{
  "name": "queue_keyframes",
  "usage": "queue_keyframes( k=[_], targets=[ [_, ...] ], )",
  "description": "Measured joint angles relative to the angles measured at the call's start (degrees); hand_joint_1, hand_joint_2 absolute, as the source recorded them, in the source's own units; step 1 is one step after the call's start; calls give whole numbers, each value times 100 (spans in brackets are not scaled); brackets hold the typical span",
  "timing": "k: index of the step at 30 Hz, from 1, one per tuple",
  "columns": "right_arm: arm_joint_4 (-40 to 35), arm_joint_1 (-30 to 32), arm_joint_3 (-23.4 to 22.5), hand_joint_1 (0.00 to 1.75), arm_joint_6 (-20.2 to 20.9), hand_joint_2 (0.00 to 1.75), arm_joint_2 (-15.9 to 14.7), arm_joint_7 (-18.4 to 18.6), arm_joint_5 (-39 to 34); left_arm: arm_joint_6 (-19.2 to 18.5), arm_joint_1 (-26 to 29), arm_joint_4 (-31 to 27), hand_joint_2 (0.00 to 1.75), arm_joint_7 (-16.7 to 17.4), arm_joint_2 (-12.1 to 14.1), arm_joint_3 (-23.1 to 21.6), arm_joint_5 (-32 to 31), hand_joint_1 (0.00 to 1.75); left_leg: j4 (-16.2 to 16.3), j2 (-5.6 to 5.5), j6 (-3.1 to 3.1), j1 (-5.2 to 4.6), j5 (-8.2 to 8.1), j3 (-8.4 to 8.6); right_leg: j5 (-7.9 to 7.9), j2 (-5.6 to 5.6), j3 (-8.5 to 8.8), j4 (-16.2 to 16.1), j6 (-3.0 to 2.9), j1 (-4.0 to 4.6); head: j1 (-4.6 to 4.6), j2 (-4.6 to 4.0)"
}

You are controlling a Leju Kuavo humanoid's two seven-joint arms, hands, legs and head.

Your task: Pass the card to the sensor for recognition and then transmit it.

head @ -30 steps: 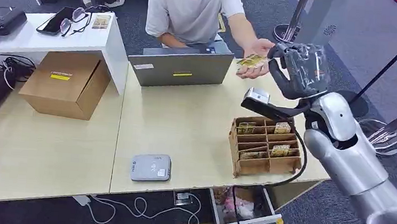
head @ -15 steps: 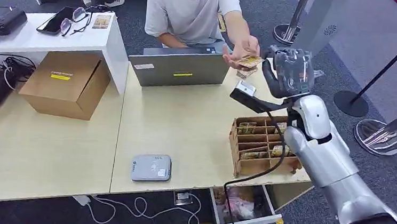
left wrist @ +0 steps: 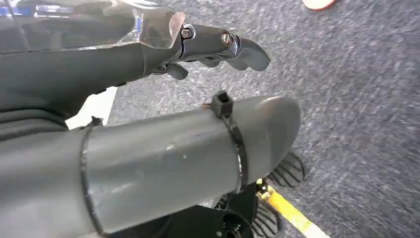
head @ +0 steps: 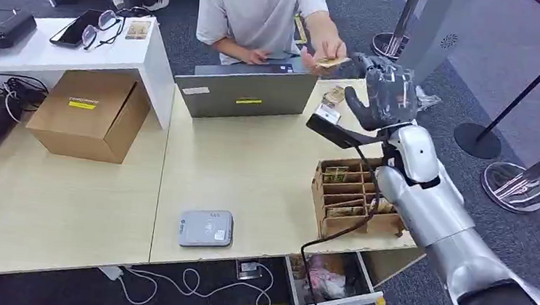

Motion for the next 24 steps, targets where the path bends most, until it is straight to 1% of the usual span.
queue_keyframes(
  k=[2,3,6,9,11,12,13,16,19,21,24],
  targets=[
    [42,-42,11,0,-39,175,52,-22,-2,9,-14,0,0,15,-7,0,15,0,0,-1,0,0,0,1,0,-1,0,0,0,0,0,0],
    [61,-66,24,0,-52,0,70,-41,-30,13,-20,0,0,15,-9,0,17,0,0,-3,0,0,1,1,0,-2,0,0,0,0,-2,0],
    [94,-123,59,0,-105,0,85,-158,-252,28,-29,0,0,15,-11,0,41,0,0,-4,2,0,3,1,0,-2,0,0,0,0,0,0],
    [79,-114,59,0,-118,0,111,-350,-751,39,-29,0,0,15,-11,0,66,0,0,-2,2,0,3,1,0,-1,0,0,0,0,0,0],
    [-48,-26,2,0,-32,0,149,-615,-1501,39,-25,0,0,15,-11,0,70,0,0,-3,2,0,2,1,0,-1,0,0,0,0,2,0],
    [-159,48,-41,0,82,0,183,-781,-1998,35,-20,0,0,15,-11,0,72,0,0,-3,2,0,2,1,0,-2,0,0,0,0,-2,0],
    [-303,151,-85,0,192,0,205,-930,-2480,18,-18,0,0,15,-9,0,72,0,0,-4,2,1,2,1,-1,-2,0,0,0,1,2,0],
    [-783,512,-229,0,373,0,277,-1165,-3530,-13,10,0,0,13,-4,0,55,0,0,-4,2,1,2,0,-1,-3,-1,0,0,1,0,0],
    [-1409,982,-374,0,514,0,378,-1349,-4375,-48,49,0,0,11,-2,0,11,0,-1,-5,2,3,1,0,-2,-3,-1,0,-1,3,0,0],
    [-1889,1338,-470,0,547,0,476,-1438,-4772,-65,66,0,0,11,2,0,-15,0,-2,-5,0,4,0,0,-3,-3,-1,0,-2,4,0,0],
    [-2502,1853,-507,0,555,0,633,-1576,-5114,-90,91,0,0,11,11,0,-76,0,-3,-4,-1,4,-1,0,-5,-3,-1,0,-3,5,0,0]
  ],
)
